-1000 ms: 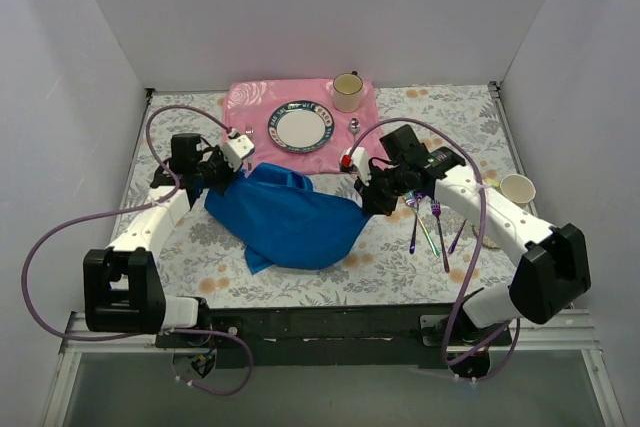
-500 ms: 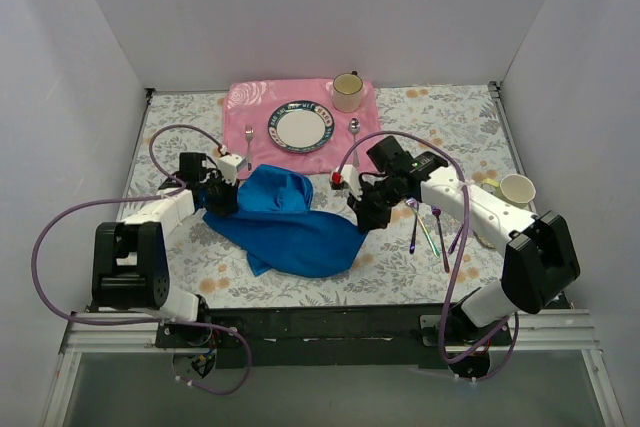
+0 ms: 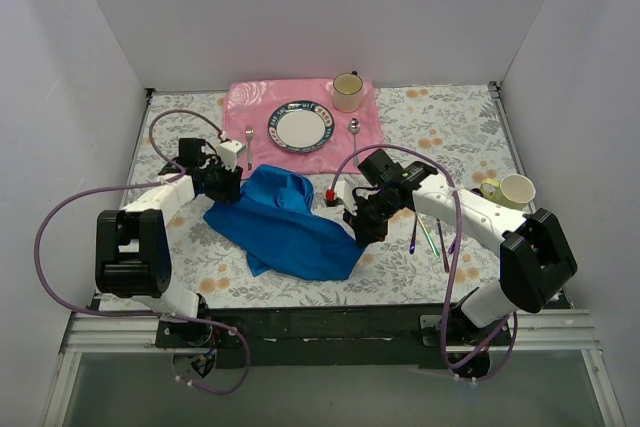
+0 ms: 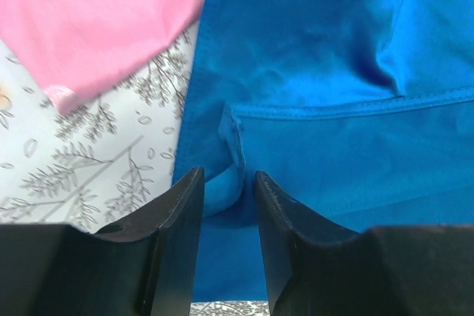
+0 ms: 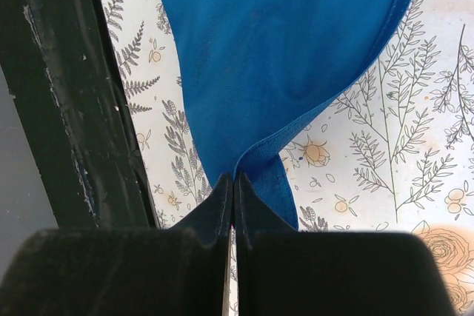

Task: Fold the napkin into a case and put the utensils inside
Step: Flatten out the crumpled napkin at the center of the board.

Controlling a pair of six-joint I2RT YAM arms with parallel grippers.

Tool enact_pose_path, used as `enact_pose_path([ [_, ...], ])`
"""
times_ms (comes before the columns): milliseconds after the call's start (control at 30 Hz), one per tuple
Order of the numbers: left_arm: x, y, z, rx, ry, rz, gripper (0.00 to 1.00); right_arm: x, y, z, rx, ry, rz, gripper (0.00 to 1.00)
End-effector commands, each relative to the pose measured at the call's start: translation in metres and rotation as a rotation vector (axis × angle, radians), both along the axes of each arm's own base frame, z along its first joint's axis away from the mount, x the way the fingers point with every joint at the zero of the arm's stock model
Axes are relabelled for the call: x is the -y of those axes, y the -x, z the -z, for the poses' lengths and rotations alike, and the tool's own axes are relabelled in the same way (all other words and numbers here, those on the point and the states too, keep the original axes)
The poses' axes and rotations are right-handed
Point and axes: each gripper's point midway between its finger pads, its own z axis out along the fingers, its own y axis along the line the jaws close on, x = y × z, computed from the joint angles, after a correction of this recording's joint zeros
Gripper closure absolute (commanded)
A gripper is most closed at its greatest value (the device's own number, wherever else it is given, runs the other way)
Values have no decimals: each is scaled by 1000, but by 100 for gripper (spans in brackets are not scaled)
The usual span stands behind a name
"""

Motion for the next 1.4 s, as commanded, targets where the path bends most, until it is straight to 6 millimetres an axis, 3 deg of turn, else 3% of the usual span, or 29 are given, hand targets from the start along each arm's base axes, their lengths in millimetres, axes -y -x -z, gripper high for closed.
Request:
enact_pose_path([
  [0, -1, -12, -10, 9, -5, 32, 67, -3, 0, 0, 1, -8, -21, 99],
  [133, 4, -7, -1, -51, 14, 61, 69, -4, -2, -1, 14, -11, -20, 99],
  [267, 10, -5, 3, -91, 49, 82, 62, -3, -3, 0, 14, -6, -22, 99],
  [367, 9, -14, 2, -82, 46, 66, 61, -3, -2, 0, 10, -5, -21, 99],
  [500, 7, -47, -15, -3, 30, 68, 61, -2, -1, 2, 7, -4, -27, 99],
  [567, 7, -59, -14, 1, 22, 81, 60, -2, -1, 2, 8, -1, -27, 99],
  [600, 7, -60, -13, -18, 21, 89, 58, -2, -1, 3, 6, 1, -27, 99],
  [633, 8, -74, -24, 11, 21, 100, 55, -2, -1, 2, 7, 0, -28, 99],
  [700, 12, -73, -14, -38, 36, 148, 50, -2, -2, 3, 10, 2, -27, 99],
  [733, 14, -79, -20, -31, 43, 169, 39, -2, -2, 2, 12, 2, -28, 99],
  [767, 15, -80, -19, -37, 41, 202, 38, -2, -2, 2, 11, 3, -28, 99],
  [800, 17, -73, -8, -95, 52, 215, 37, -2, -3, 2, 16, 4, -30, 99],
  [867, 21, -75, -10, -110, 74, 240, 38, -2, -2, 2, 16, 4, -31, 99],
  [900, 8, -73, -2, -144, 83, 216, 38, -2, -3, 2, 17, 3, -31, 99],
  [1133, 12, -65, 10, -258, 148, 230, 48, -1, -2, 4, 11, 8, -34, 99],
  [1367, 19, -67, 4, -253, 191, 244, 50, -1, -3, 4, 11, 8, -34, 99],
])
